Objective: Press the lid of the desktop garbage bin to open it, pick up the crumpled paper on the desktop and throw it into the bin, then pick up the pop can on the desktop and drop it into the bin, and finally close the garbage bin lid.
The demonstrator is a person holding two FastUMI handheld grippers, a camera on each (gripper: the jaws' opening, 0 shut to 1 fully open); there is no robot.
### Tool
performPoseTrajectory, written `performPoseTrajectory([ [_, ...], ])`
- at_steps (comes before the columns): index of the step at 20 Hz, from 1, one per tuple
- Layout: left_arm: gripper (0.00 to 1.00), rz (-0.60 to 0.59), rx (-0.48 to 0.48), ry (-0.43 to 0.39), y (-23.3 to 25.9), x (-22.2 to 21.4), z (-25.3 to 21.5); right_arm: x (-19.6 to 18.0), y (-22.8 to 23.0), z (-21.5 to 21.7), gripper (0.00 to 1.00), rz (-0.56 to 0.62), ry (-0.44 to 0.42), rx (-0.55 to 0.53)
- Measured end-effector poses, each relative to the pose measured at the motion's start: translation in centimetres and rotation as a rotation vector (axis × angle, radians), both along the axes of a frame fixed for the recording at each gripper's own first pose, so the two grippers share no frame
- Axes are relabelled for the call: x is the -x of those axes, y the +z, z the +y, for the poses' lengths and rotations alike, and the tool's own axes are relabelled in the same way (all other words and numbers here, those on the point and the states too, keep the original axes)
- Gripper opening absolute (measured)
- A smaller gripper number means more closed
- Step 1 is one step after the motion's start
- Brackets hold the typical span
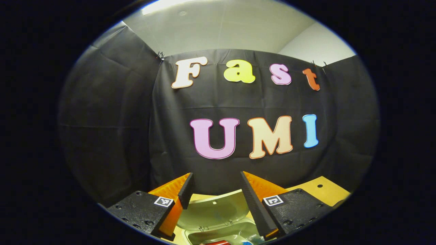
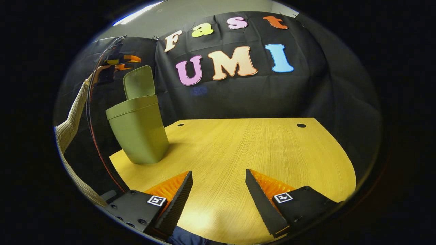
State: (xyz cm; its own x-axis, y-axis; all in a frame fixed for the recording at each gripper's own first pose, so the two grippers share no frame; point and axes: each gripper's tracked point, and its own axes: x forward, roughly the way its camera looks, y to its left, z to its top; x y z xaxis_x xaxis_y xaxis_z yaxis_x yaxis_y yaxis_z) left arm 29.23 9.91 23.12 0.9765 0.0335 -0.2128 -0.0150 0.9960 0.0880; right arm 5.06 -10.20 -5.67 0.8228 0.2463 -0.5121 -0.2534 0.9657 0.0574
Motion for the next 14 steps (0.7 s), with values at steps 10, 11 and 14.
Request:
performPoseTrajectory([
  [10, 0.82, 0.038, 0.086, 0.004, -2.5, -0.3, 0.0, 0.5, -0.6, -0.7, 0.98, 0.020, -0.008, 0.008],
  [11, 0.82, 0.034, 0.090, -0.003, -2.4, 0.1, -0.2, 0.4, -0.8, -0.7, 0.98, 0.022, -0.007, 0.004],
  [14, 0.82, 0.022, 0.088, -0.017, -2.4, 1.4, -0.8, 0.2, -1.1, -0.7, 0.98, 0.026, 0.002, 0.003],
])
